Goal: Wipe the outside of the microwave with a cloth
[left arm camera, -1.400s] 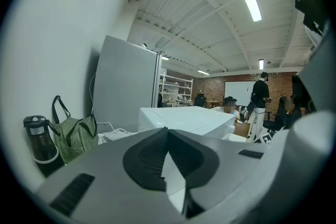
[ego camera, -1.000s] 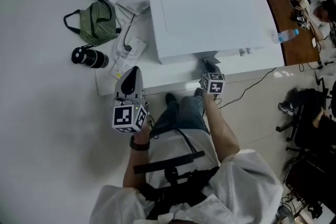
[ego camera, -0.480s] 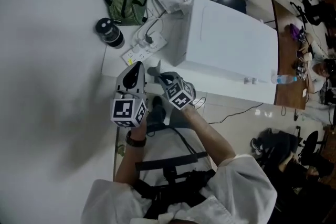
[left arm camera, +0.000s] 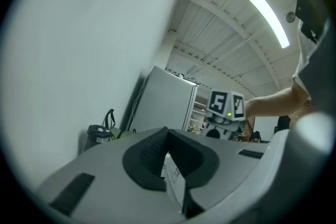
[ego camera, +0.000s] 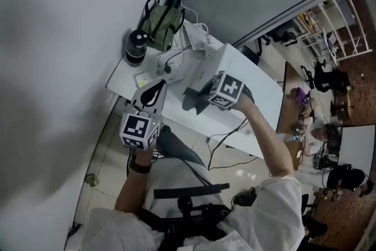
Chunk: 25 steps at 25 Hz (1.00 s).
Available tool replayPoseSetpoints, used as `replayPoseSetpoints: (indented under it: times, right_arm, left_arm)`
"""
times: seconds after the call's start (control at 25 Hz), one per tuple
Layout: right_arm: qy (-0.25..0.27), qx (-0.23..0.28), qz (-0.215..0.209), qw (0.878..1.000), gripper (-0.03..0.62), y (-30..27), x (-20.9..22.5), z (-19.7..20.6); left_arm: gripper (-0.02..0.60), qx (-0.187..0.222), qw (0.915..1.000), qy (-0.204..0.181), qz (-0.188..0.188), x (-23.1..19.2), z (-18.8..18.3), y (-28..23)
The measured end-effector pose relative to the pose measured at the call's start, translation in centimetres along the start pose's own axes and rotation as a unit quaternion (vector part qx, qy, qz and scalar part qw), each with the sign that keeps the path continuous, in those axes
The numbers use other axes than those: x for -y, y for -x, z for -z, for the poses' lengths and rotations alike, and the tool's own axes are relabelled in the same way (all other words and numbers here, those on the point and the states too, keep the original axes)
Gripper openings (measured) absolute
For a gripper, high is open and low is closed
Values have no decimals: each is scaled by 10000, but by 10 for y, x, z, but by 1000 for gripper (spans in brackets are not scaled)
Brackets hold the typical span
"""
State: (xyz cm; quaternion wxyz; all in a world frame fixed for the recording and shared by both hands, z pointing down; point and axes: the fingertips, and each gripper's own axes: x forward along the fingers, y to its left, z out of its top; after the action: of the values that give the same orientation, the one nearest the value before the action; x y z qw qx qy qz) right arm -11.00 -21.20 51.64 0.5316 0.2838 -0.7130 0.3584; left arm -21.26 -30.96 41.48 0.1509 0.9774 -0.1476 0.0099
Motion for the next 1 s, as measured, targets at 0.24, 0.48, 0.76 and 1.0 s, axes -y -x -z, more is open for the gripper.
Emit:
replayPoseSetpoints:
  times: [0.24,0.48,0.76,1.0]
  right_arm:
    - [273,-1104,-54,9935,21,-8,95,24]
    - [650,-1528,228,9859,21,15,187,29]
    - [826,-2027,348,9751,21,30,296,48]
    - [1557,-2605,1555,9400,21,42,384,49]
  left_arm:
    - [28,94,9995,-10,-296,-20,3,-16]
    - [28,16,9945,110,-1045,-61,10,-32]
    - [28,-30,9908,259,-1325,-65,16,-74]
    - [28,-100,9915,288,-1266,-72,21,-102]
